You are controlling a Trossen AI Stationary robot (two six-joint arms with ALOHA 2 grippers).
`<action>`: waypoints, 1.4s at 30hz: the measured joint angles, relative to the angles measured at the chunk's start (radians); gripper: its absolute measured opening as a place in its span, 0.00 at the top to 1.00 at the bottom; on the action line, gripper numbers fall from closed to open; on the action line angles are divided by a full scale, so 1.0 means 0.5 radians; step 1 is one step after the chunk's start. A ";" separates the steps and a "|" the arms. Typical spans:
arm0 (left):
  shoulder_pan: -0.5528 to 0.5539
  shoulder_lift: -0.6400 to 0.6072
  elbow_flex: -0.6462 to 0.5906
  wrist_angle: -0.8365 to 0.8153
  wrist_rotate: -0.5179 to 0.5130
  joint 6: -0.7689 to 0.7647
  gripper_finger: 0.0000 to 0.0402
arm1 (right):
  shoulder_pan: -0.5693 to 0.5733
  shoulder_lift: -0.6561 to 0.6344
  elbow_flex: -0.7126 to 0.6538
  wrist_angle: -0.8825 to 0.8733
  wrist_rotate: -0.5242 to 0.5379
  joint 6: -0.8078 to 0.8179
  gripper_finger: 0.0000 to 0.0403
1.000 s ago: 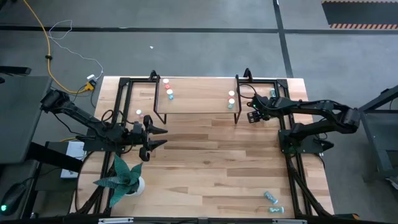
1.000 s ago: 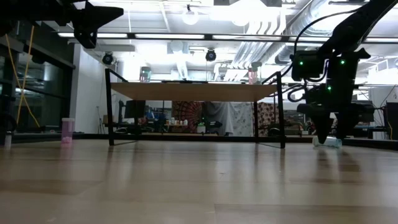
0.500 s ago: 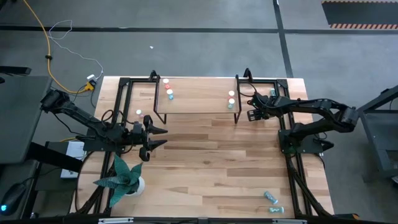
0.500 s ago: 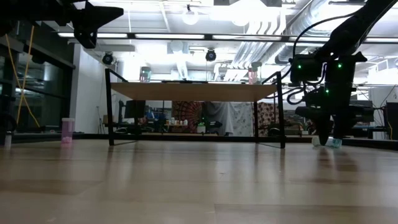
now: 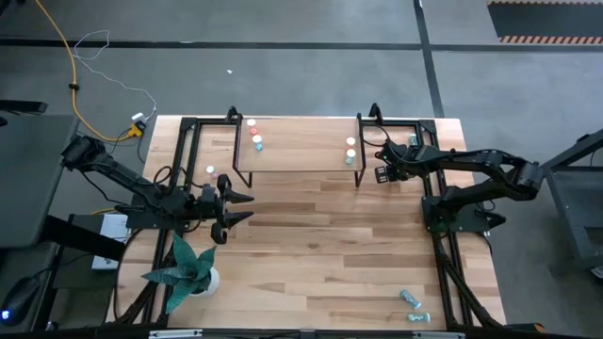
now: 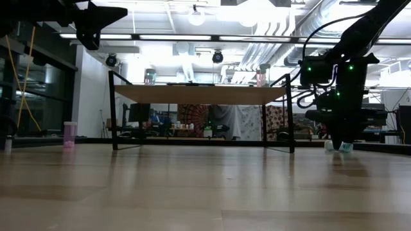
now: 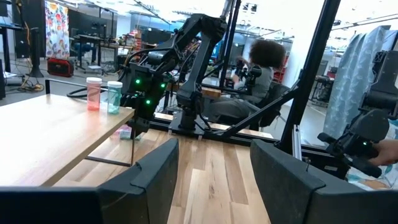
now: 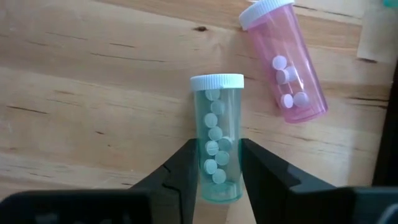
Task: Pick and place medicine bottles onto shelf by color
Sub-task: Put the green pill bottle on the shelf
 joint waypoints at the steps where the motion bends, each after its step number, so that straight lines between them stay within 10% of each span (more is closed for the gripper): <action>1: 0.000 0.000 0.000 0.000 0.000 0.000 0.53 | 0.000 0.000 0.000 -0.001 -0.006 0.007 0.74; 22: 0.000 0.000 0.000 0.000 0.002 0.000 0.53 | 0.000 -0.002 0.003 -0.038 -0.051 0.065 0.74; 42: 0.000 0.000 0.000 0.000 0.002 0.000 0.53 | 0.001 0.060 0.006 -0.032 -0.156 0.077 0.51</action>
